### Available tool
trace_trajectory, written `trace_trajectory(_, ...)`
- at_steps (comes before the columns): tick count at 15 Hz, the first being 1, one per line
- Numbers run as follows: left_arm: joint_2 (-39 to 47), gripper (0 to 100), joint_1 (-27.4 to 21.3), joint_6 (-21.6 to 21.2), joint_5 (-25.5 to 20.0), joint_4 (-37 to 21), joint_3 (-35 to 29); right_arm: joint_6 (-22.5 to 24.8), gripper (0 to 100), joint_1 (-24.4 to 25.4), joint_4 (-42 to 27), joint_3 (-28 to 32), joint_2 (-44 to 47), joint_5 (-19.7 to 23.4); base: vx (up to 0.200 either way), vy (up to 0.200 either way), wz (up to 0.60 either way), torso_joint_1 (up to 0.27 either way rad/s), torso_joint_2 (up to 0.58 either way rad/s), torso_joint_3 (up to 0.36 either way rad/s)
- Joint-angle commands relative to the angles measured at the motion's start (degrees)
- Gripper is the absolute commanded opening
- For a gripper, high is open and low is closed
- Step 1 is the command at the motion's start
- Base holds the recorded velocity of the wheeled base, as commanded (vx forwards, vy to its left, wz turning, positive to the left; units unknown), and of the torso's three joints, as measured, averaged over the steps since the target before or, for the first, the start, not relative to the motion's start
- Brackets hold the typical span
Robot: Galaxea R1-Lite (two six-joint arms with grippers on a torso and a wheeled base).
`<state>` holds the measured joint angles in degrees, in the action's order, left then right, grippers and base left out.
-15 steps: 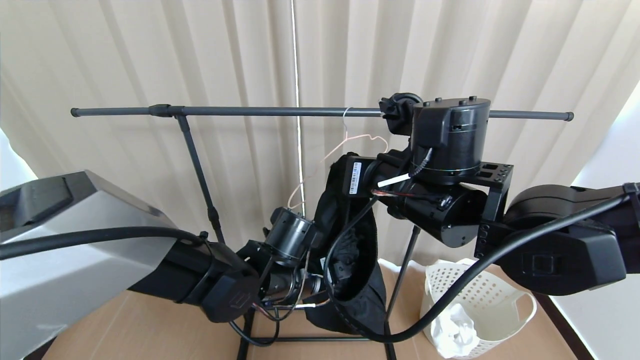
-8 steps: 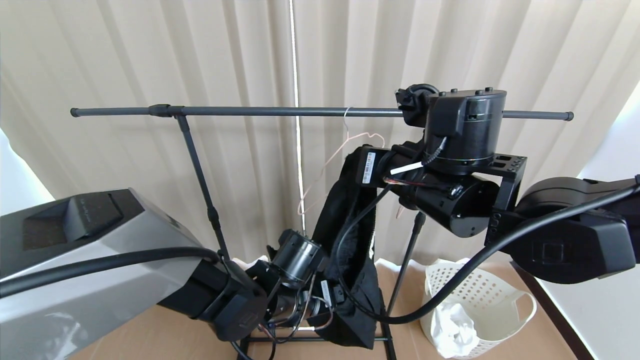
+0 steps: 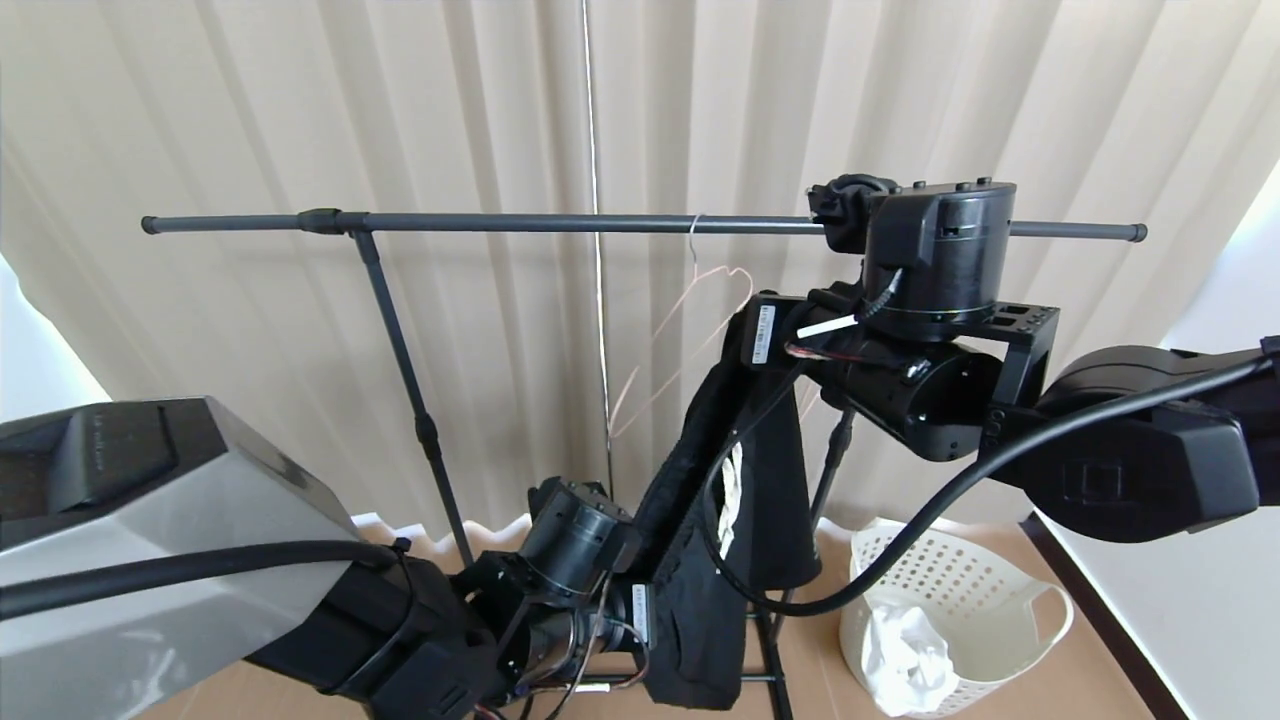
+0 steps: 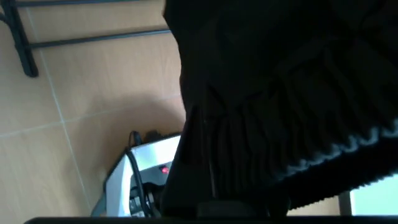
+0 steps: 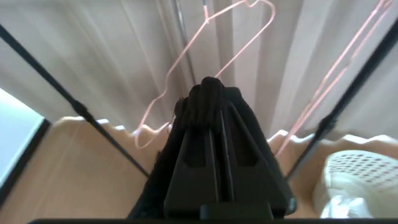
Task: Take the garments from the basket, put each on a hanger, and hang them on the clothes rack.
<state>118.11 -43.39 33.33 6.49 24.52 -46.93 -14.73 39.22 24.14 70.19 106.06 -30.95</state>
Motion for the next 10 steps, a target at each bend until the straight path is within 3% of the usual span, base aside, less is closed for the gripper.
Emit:
trace_trajectory(1, -6.7, 0, 2.1, -3.4, 1.3, 0.4, 0.0, 6.1, 0, -2.1, -0.1, -4.0, -1.4, -3.4, 0.000, 0.000, 0.00, 0.000, 0.00, 0.000)
trace_trajectory(5, -10.0, 0, 6.5, -8.7, 1.3, 0.1, -3.6, 15.0, 0, -2.1, -3.1, -13.2, -5.3, -3.1, 0.000, 0.000, 0.00, 0.000, 0.00, 0.000)
trace_trajectory(8, -10.3, 0, 7.6, -11.1, 1.4, -1.1, -6.2, 14.7, 0, -2.1, -15.3, -13.0, -7.3, -2.7, 0.000, 0.000, 0.00, 0.000, 0.00, 0.000)
trace_trajectory(10, -10.6, 0, 8.1, -13.9, 2.0, -4.1, -7.7, 14.6, 0, -2.1, -19.0, -12.5, -7.2, -2.4, 0.000, 0.000, 0.00, 0.000, 0.00, 0.000)
